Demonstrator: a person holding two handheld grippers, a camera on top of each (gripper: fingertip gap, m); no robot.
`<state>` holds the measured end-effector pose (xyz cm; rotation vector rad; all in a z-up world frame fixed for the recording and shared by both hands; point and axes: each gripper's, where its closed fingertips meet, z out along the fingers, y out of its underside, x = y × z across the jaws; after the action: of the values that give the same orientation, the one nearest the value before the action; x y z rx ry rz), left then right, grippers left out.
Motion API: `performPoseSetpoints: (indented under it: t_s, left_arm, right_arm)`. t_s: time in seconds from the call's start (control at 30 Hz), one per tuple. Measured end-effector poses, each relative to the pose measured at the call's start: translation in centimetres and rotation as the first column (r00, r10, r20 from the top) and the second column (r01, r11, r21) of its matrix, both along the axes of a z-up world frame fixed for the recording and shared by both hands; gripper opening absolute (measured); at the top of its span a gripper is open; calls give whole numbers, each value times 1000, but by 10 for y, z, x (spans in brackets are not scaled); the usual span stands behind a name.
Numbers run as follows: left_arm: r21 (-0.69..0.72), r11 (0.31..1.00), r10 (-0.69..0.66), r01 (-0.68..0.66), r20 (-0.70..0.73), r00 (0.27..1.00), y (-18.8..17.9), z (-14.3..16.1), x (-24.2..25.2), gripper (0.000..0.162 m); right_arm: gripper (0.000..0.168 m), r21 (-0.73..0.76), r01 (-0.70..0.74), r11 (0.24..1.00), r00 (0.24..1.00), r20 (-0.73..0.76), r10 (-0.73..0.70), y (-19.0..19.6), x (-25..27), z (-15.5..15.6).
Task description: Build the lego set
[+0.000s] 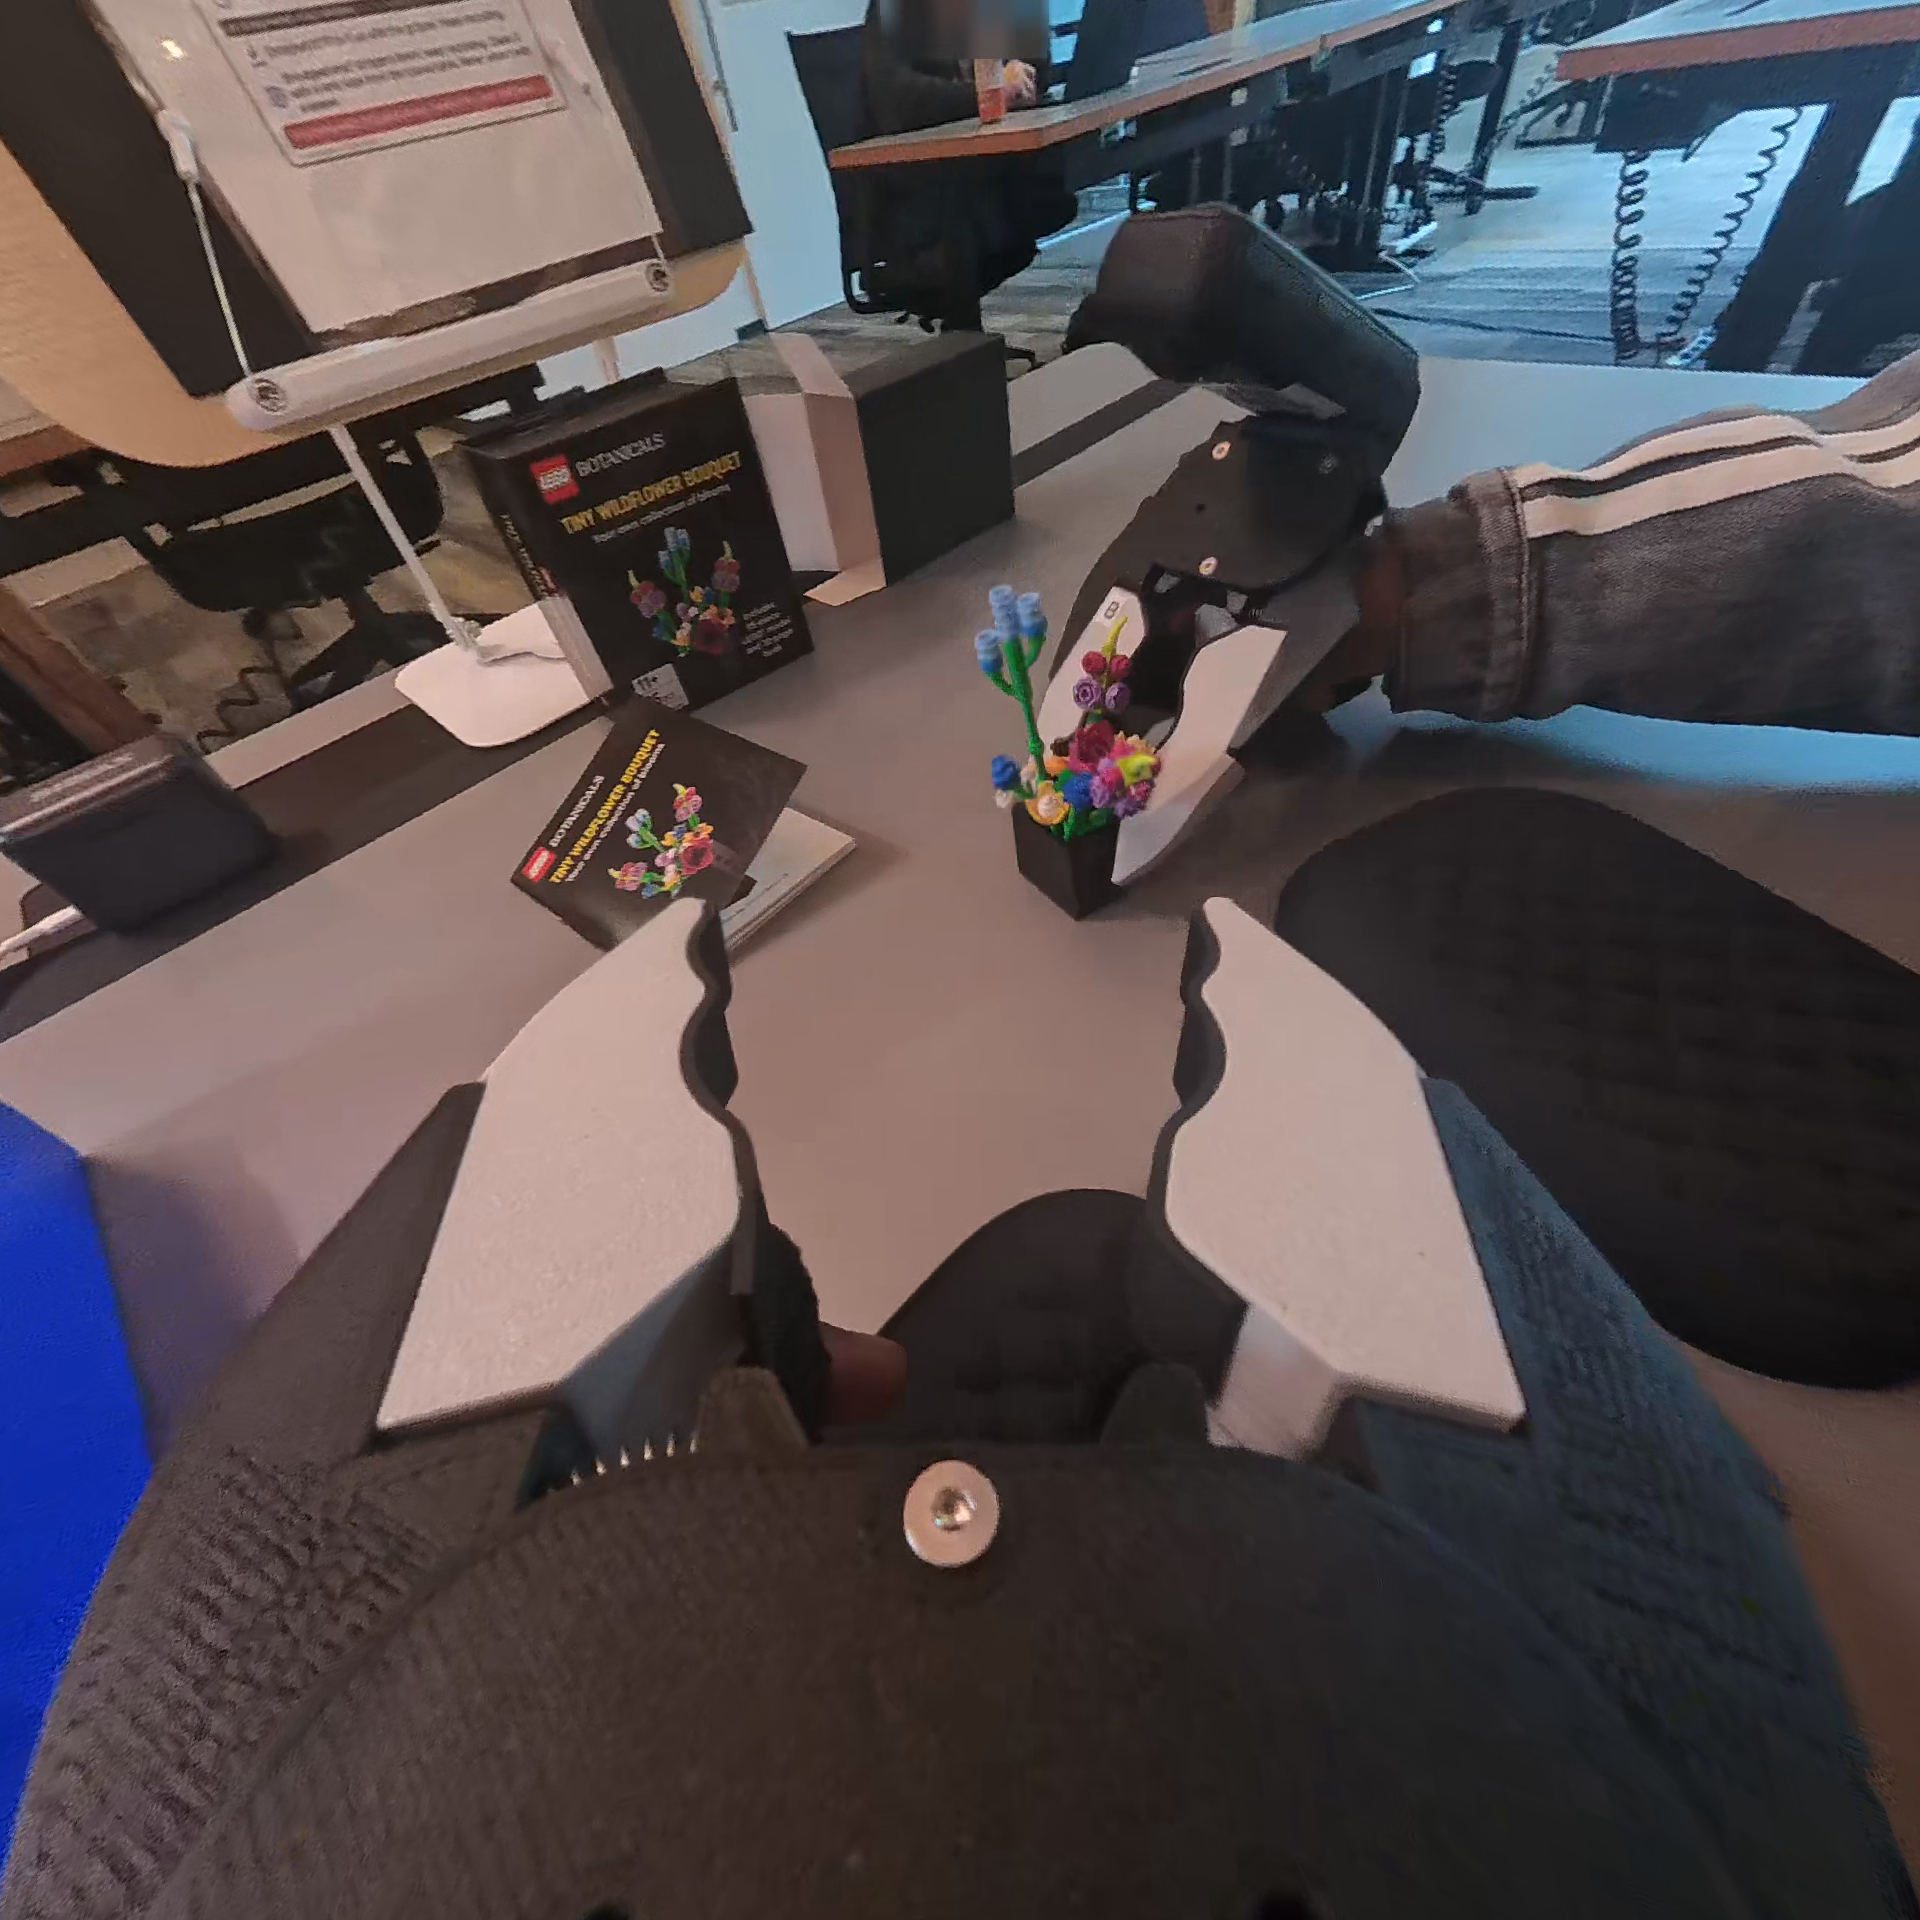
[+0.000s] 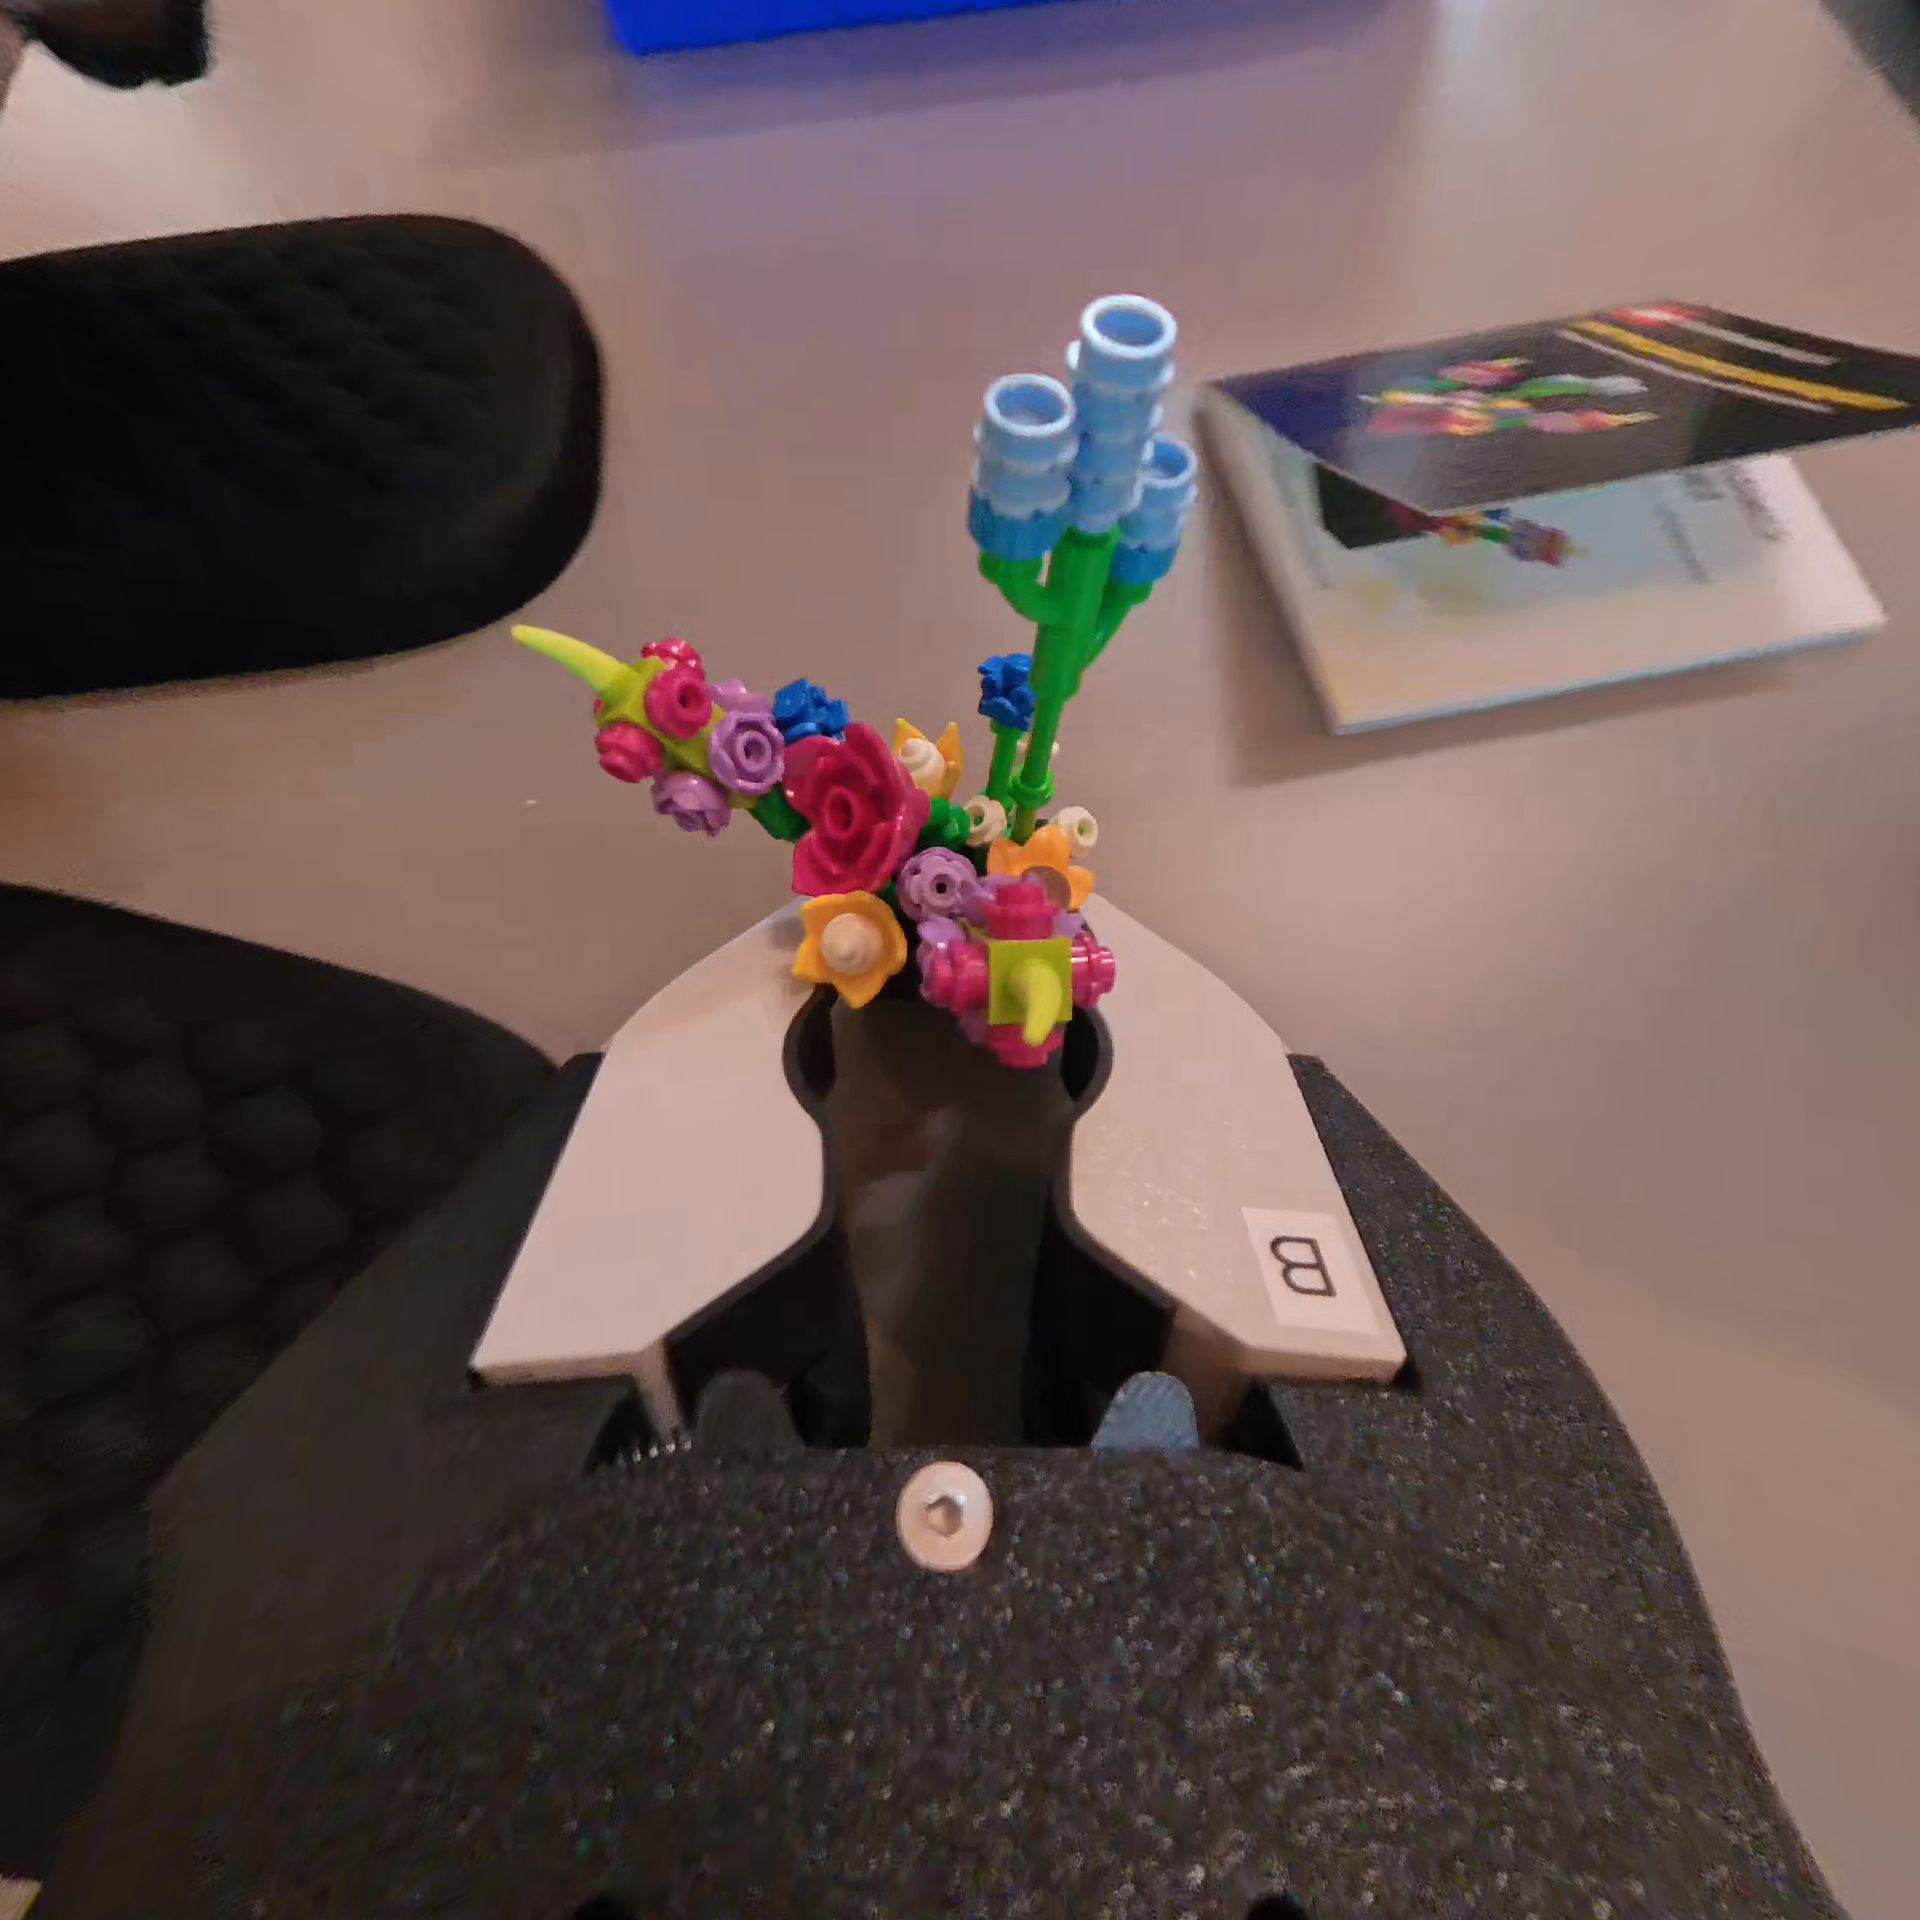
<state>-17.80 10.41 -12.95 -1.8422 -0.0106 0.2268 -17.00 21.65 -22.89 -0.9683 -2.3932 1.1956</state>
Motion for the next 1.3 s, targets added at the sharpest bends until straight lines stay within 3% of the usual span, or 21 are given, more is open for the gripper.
performPoseSetpoints:
  t_s: [0.17, 0.5, 0.63, 0.77, 0.87, 0.97, 1.03, 1.07, 1.17, 1.23, 1.3]
  left_arm:
    - [-19, 999, -49, 49, 14, 999, -1, -4, 10, 84]
    - [-34, 998, -52, 53, 36, 998, 1, -12, 9, 84]
    - [-35, 998, -46, 47, 35, 998, 1, -12, 8, 84]
    - [7, 1000, -12, 12, 49, 999, -1, -5, 9, 86]
    - [48, 997, 60, -64, 86, 994, -7, 1, 8, 96]
    - [111, 986, 98, -123, 203, 974, -12, 7, 13, 102]
    - [114, 984, 106, -139, 262, 959, -14, 6, 19, 115]
    - [117, 982, 117, -151, 257, 959, -15, 6, 21, 127]
    - [108, 968, 218, -229, 102, 971, -26, 8, 22, 142]
    - [85, 948, 307, -307, 10, 952, -37, 10, 21, 145]
    - [117, 938, 325, -326, 28, 945, -45, 17, 28, 145]
  right_arm:
    - [41, 9, -80, 997, 997, -18, 80, -15, 11, 0]
    - [43, 34, 0, 999, 1000, -20, 1, -4, -1, -6]
    - [64, 17, 58, 998, 998, -5, -58, 2, 0, -4]
    - [88, -17, 223, 975, 973, -54, -224, 18, 13, 19]
    - [107, -60, 420, 905, 897, -121, -424, 27, 32, 44]
    - [126, -226, 560, 797, 787, -157, -597, 13, 57, 73]
    - [136, -352, 607, 713, 715, -151, -683, 0, 72, 86]
    - [140, -397, 628, 670, 675, -150, -722, -5, 78, 90]
    - [147, -444, 689, 573, 532, -227, -815, -5, 92, 101]
    - [147, -441, 735, 515, 426, -291, -857, -1, 96, 110]
    - [147, -375, 788, 487, 383, -321, -866, -2, 102, 109]
